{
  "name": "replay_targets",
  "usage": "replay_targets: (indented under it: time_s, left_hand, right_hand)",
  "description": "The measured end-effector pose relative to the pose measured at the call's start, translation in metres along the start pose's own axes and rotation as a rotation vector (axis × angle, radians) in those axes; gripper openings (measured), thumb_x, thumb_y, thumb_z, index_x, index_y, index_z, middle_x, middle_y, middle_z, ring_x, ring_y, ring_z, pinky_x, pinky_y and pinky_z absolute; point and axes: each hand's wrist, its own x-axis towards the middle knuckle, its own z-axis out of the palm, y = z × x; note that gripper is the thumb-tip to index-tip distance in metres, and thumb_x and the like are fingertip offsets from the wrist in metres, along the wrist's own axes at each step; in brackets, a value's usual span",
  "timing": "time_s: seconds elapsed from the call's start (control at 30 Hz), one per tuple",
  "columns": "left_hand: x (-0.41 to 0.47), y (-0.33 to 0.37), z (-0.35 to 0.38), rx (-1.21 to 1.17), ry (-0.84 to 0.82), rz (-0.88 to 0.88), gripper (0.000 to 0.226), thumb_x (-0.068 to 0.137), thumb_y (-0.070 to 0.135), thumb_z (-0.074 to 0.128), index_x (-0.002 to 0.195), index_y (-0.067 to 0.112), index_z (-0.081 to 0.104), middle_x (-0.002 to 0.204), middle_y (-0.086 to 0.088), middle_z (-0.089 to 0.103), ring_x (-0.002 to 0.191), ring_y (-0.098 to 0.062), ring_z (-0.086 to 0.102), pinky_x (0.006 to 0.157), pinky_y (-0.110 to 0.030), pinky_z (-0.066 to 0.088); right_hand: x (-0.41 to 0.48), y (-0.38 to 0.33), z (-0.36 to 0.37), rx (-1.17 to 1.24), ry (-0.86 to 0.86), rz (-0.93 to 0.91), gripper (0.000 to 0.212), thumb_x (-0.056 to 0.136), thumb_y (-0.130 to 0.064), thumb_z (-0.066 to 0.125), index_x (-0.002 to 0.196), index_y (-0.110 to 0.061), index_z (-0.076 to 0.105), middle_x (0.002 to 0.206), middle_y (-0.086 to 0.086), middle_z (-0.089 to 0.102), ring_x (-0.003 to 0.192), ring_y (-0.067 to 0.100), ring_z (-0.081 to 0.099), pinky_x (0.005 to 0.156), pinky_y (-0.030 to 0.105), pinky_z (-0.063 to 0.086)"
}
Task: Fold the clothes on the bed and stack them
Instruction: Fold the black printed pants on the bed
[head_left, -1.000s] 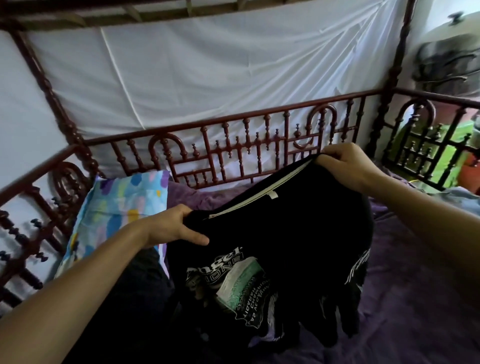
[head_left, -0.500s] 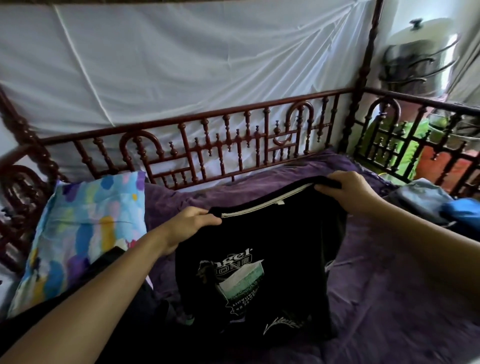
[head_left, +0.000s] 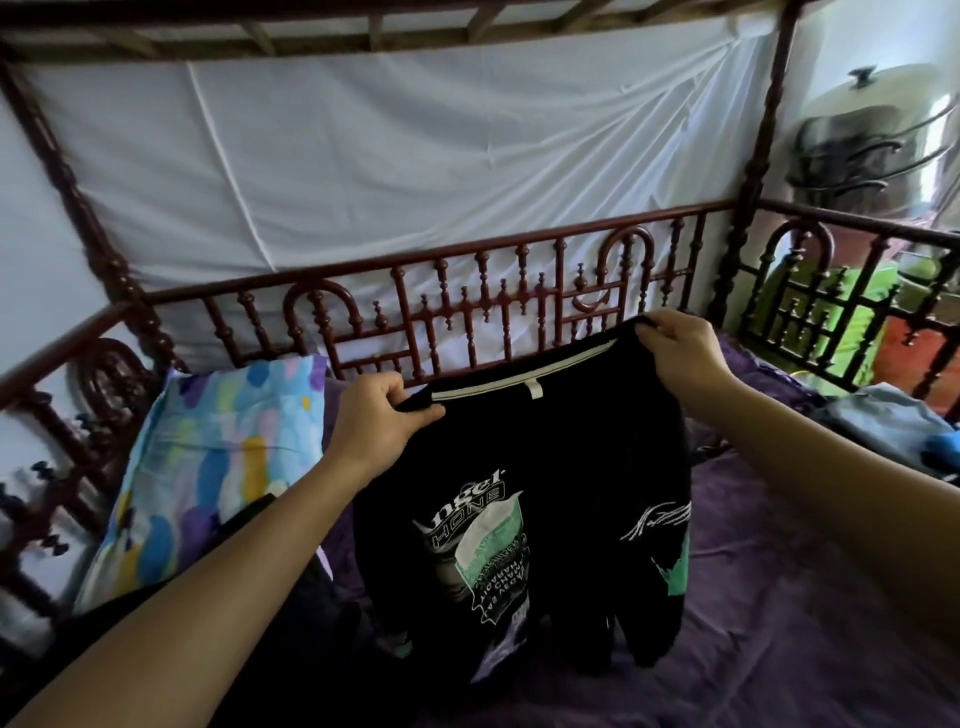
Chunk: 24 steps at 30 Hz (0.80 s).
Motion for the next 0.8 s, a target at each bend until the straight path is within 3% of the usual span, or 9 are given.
replay_targets:
  time_s: [0.1, 0.2, 0.3, 0.4, 0.5, 0.57, 0.63, 0.7, 0.8]
  left_hand:
    - [-0.001, -0.004, -0.011, 0.036, -0.037, -0.037, 0.052, 0.073, 0.032, 0.081, 0.055, 0.014, 0.036, 0.051, 0.007, 0.034, 0.046, -0.005, 0.032, 0.047, -0.020, 0.027]
    - [-0.003, -0.012, -0.035, -0.116, -0.256, -0.199, 0.060, 0.059, 0.047, 0.082, 0.080, -0.003, 0.059, 0.066, -0.006, 0.059, 0.060, -0.014, 0.057, 0.058, -0.030, 0.044]
    - [-0.010, -0.011, -0.058, -0.171, -0.524, -0.241, 0.044, 0.058, 0.031, 0.084, 0.089, 0.003, 0.070, 0.081, -0.006, 0.069, 0.071, -0.017, 0.067, 0.062, -0.025, 0.052]
    - [-0.001, -0.007, -0.085, -0.092, -0.573, -0.191, 0.028, 0.059, 0.016, 0.084, 0.083, 0.007, 0.074, 0.080, -0.007, 0.073, 0.068, -0.016, 0.069, 0.058, -0.019, 0.053]
    - [0.029, -0.016, -0.114, -0.119, -0.420, -0.086, 0.054, 0.043, 0.045, 0.093, 0.079, 0.009, 0.076, 0.079, -0.007, 0.074, 0.070, -0.012, 0.068, 0.063, -0.016, 0.054]
    - [0.044, -0.024, -0.117, -0.161, -0.375, -0.062, 0.061, 0.031, 0.060, 0.089, 0.073, 0.018, 0.074, 0.069, 0.002, 0.070, 0.064, -0.004, 0.063, 0.061, -0.013, 0.050]
    - [0.055, -0.034, -0.095, -0.085, -0.365, -0.067, 0.048, 0.044, 0.058, 0.087, 0.063, 0.019, 0.066, 0.057, 0.008, 0.060, 0.056, -0.002, 0.054, 0.057, -0.019, 0.045]
    - [0.061, -0.045, -0.054, -0.007, -0.351, -0.037, 0.032, 0.065, 0.035, 0.082, 0.057, 0.018, 0.057, 0.049, 0.011, 0.054, 0.049, -0.001, 0.047, 0.053, -0.022, 0.036]
    - [0.068, -0.055, 0.026, 0.126, -0.358, 0.060, 0.030, 0.079, 0.023, 0.075, 0.057, 0.024, 0.055, 0.049, 0.008, 0.053, 0.055, -0.008, 0.052, 0.055, -0.027, 0.038]
  right_hand:
    - [-0.009, -0.015, 0.009, -0.266, 0.004, -0.157, 0.021, 0.097, -0.036, 0.048, 0.094, -0.022, 0.063, 0.085, 0.001, 0.063, 0.081, 0.026, 0.056, 0.075, 0.037, 0.042]
    - [-0.025, -0.024, 0.000, -0.721, -0.088, -0.447, 0.053, 0.081, -0.078, 0.039, 0.101, -0.030, 0.051, 0.076, -0.003, 0.055, 0.068, 0.021, 0.048, 0.065, 0.034, 0.037]
    - [-0.033, -0.020, -0.012, -0.856, -0.226, -0.550, 0.073, 0.064, -0.093, 0.032, 0.095, -0.029, 0.048, 0.063, -0.007, 0.051, 0.060, 0.024, 0.053, 0.057, 0.031, 0.033]
    - [-0.043, -0.027, -0.013, -0.615, -0.241, -0.665, 0.064, 0.077, -0.083, 0.040, 0.074, -0.020, 0.054, 0.054, -0.005, 0.050, 0.050, 0.016, 0.051, 0.048, 0.030, 0.037]
    - [-0.057, -0.047, -0.007, -0.318, -0.307, -0.624, 0.041, 0.090, -0.052, 0.058, 0.065, -0.019, 0.052, 0.055, 0.000, 0.048, 0.049, 0.009, 0.044, 0.050, 0.030, 0.036]
    - [-0.065, -0.058, -0.010, -0.215, -0.351, -0.527, 0.034, 0.092, -0.041, 0.058, 0.069, -0.016, 0.057, 0.060, 0.005, 0.052, 0.053, 0.014, 0.047, 0.052, 0.031, 0.036]
    - [-0.071, -0.051, -0.016, -0.180, -0.361, -0.445, 0.031, 0.093, -0.037, 0.057, 0.071, -0.016, 0.059, 0.060, -0.001, 0.052, 0.053, 0.006, 0.045, 0.050, 0.025, 0.034]
    - [-0.076, -0.023, -0.024, -0.243, -0.330, -0.365, 0.030, 0.094, -0.037, 0.056, 0.068, -0.022, 0.055, 0.059, -0.007, 0.049, 0.054, 0.002, 0.044, 0.052, 0.021, 0.033]
    - [-0.087, 0.050, -0.042, -0.442, -0.294, -0.175, 0.029, 0.094, -0.039, 0.054, 0.068, -0.029, 0.048, 0.061, -0.007, 0.051, 0.062, 0.009, 0.052, 0.060, 0.032, 0.041]
